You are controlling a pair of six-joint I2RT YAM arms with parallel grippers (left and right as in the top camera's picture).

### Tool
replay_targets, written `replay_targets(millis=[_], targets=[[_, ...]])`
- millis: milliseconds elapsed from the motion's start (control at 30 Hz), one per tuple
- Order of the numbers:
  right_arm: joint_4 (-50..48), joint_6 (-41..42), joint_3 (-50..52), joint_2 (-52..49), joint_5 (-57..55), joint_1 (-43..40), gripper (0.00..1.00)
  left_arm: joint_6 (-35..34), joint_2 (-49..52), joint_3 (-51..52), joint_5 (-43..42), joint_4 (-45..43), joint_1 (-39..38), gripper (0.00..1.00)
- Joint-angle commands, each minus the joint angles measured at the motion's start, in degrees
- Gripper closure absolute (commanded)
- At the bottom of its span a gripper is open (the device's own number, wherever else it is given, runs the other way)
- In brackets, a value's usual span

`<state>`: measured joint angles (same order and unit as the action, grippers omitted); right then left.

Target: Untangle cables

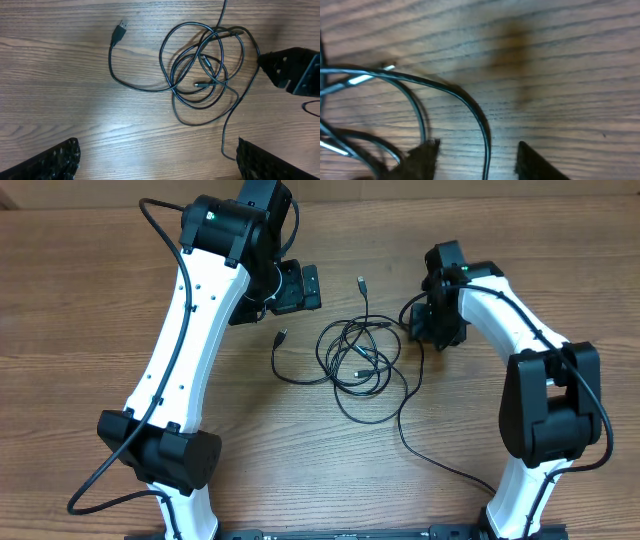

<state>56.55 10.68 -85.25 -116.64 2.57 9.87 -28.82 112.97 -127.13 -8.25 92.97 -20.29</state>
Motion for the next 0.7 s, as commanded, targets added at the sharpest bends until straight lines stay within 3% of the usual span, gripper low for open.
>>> replay_targets(millis=[0,233,333,533,667], targets=[[-1.0,0.6,1.7,-0.5,0.1,0.7,0.58,-1.0,0.2,-0.8,1.0,-0.5,-0.7,0.00],[-6.0,0.6,6.2,-0.5,-0.1,1.1,0.59,-1.0,0.2,-0.8,1.0,-0.2,-0.7,0.00],[-6.8,0.6,6.7,-0.6,-0.1,1.1,0.67,-1.0,0.2,-0.8,1.0,-0.2,-0.7,0.00],[-7.1,0.6,6.9,-0.5,-0.1,1.0,0.96,-1.0,0.2,-0.8,1.0,-0.2,-0.7,0.00],[-6.3,1.5,5.6,-0.4,0.1,1.0,0.96,-1.0,0.2,-0.8,1.0,-0.2,-0.7,0.00]])
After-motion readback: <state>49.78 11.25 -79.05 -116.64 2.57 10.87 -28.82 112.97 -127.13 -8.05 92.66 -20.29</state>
